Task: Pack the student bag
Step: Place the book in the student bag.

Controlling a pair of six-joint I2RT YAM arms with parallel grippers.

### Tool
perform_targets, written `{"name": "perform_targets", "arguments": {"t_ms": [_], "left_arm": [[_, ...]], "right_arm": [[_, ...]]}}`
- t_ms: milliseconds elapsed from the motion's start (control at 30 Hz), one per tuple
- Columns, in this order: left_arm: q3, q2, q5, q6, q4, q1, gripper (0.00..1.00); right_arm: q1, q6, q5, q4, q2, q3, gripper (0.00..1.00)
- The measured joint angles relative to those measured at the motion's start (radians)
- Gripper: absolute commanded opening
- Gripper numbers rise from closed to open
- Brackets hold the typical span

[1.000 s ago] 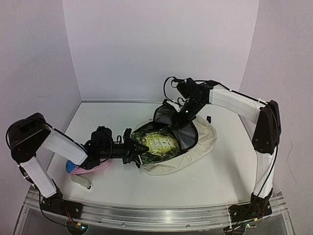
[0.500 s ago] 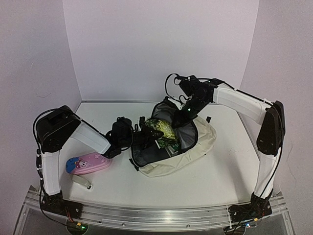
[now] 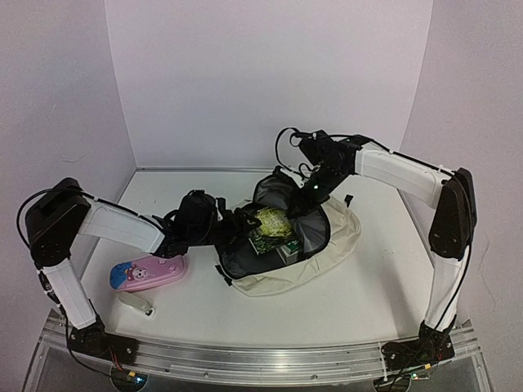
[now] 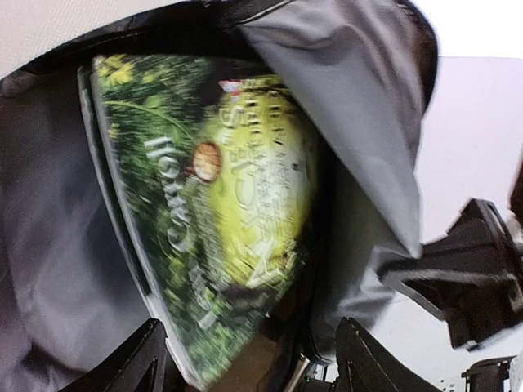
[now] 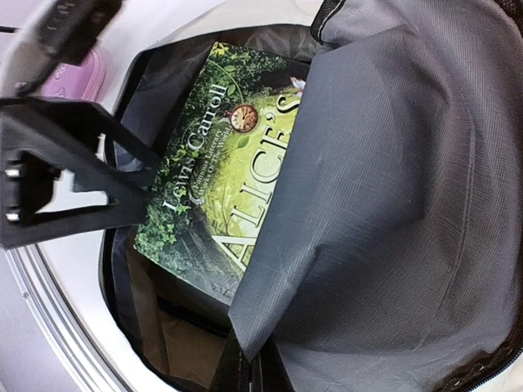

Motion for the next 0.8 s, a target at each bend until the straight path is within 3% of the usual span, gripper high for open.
{"name": "perform_targets", "arguments": {"t_ms": [67, 233, 367, 600, 800], "left_arm": [[-0.019, -0.049, -0.012, 0.009, -0.036, -0.006, 0.61], [-0.055, -0.038, -0.002, 0.004, -0.034, -0.011, 0.27], [-0.054, 0.061, 0.028, -0.007, 0.03, -0.013, 0.14], [0.116, 0.203, 0.084, 0.014, 0.06, -0.013, 0.09], [0.273, 0.277, 0.138, 0.033, 0.066, 0.019, 0.13]], "right_arm": [[0.0, 0.0, -0.008, 0.005, -0.001, -0.009, 0.0], [0.0, 0.0, -0.019, 0.014, -0.001, -0.026, 0.0], [0.0, 0.0, -0.025, 0.025, -0.007, -0.042, 0.0], [-0.001, -0.003, -0.018, 0.027, -0.02, -0.059, 0.0], [-0.004, -0.003, -0.009, 0.027, -0.011, -0.06, 0.0]]}}
